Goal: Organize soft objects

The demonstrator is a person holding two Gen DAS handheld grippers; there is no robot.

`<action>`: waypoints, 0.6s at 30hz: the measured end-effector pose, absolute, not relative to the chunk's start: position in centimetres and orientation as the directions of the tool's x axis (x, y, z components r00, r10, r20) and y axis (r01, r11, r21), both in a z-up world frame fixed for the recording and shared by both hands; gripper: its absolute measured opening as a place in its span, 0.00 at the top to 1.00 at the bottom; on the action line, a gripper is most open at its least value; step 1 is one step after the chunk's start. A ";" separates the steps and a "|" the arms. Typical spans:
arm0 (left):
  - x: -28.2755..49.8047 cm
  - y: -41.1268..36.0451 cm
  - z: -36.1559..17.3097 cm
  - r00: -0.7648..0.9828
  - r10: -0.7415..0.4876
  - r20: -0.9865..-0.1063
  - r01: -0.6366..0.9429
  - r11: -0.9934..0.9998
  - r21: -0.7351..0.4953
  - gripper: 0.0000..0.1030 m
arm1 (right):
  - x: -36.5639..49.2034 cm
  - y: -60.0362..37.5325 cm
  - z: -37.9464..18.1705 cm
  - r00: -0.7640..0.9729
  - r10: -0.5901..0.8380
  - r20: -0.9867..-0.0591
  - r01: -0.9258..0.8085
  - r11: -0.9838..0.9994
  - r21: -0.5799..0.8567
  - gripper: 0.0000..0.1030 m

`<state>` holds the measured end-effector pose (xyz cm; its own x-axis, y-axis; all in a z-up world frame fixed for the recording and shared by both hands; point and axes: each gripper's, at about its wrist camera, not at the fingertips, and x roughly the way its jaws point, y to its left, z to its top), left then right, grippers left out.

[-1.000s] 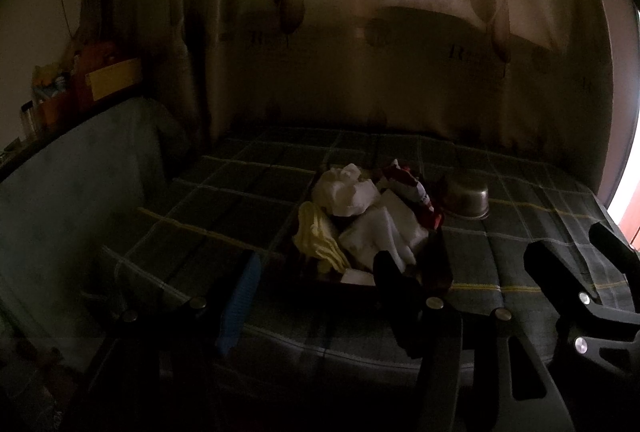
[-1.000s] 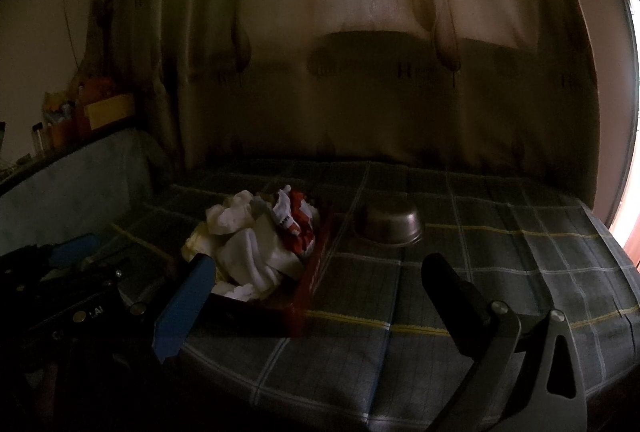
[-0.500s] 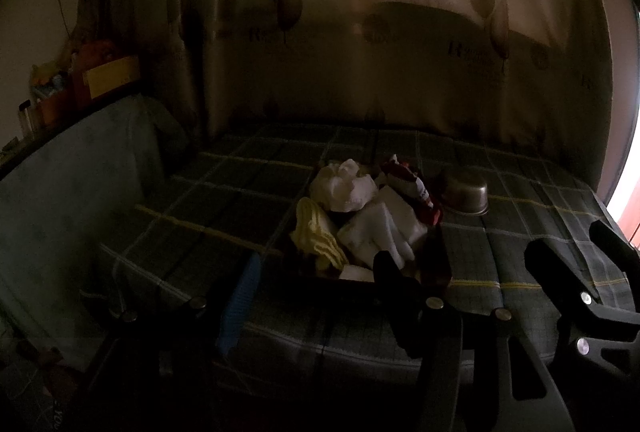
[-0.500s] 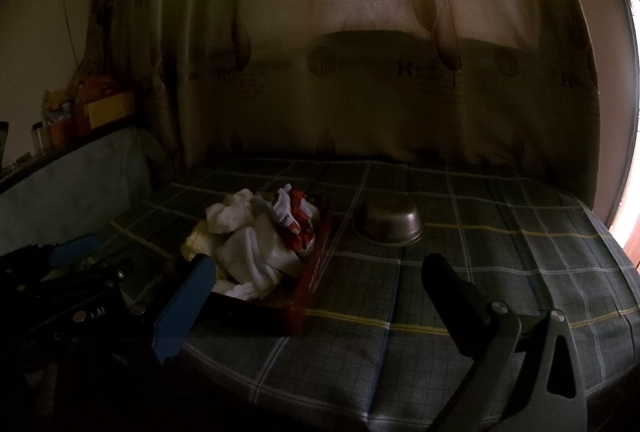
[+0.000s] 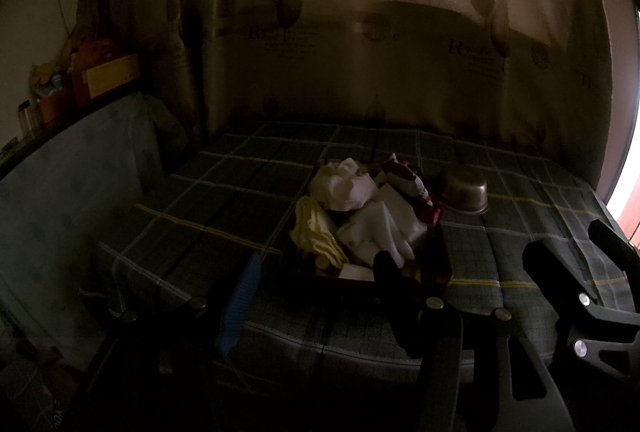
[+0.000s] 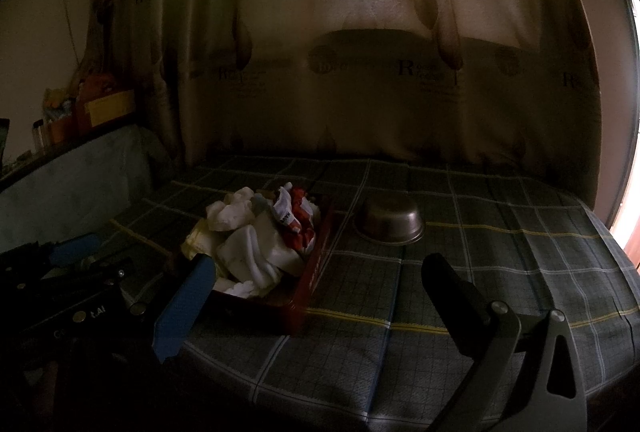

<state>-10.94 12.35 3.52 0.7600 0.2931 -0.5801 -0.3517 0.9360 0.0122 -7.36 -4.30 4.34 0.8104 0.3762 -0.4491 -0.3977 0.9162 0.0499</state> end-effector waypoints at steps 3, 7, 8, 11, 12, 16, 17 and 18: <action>-10.9 12.2 3.4 0.759 0.292 -0.583 -0.351 0.936 0.011 0.41 | -7.6 -4.4 4.3 0.810 0.376 -0.449 -0.398 0.916 0.049 0.01; -10.8 12.0 3.3 0.753 0.292 -0.590 -0.352 0.936 0.014 0.41 | -7.8 -4.6 4.2 0.810 0.378 -0.449 -0.400 0.915 0.049 0.01; -10.7 12.0 3.3 0.752 0.292 -0.591 -0.351 0.936 0.016 0.41 | -7.7 -4.6 4.2 0.809 0.378 -0.450 -0.401 0.915 0.049 0.01; -10.8 11.9 3.4 0.752 0.293 -0.591 -0.350 0.936 0.019 0.41 | -7.8 -4.7 4.2 0.809 0.377 -0.451 -0.400 0.915 0.047 0.01; -10.8 11.9 3.4 0.752 0.295 -0.590 -0.351 0.936 0.020 0.41 | -7.6 -4.6 4.2 0.809 0.378 -0.450 -0.401 0.915 0.048 0.01; -10.7 12.1 3.4 0.753 0.288 -0.591 -0.349 0.937 0.012 0.41 | -7.7 -4.6 4.2 0.809 0.378 -0.451 -0.401 0.915 0.047 0.01; -10.6 12.1 3.4 0.754 0.290 -0.590 -0.352 0.936 0.011 0.41 | -7.8 -4.7 4.2 0.808 0.378 -0.452 -0.402 0.915 0.047 0.01; -10.6 12.1 3.4 0.754 0.295 -0.587 -0.353 0.935 0.017 0.41 | -7.8 -4.8 4.0 0.808 0.379 -0.452 -0.402 0.914 0.047 0.01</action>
<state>-10.63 12.08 3.43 0.7539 0.2955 -0.5868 -0.3535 0.9353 0.0168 -7.77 -4.83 4.05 0.8075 0.3788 -0.4522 -0.4024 0.9142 0.0472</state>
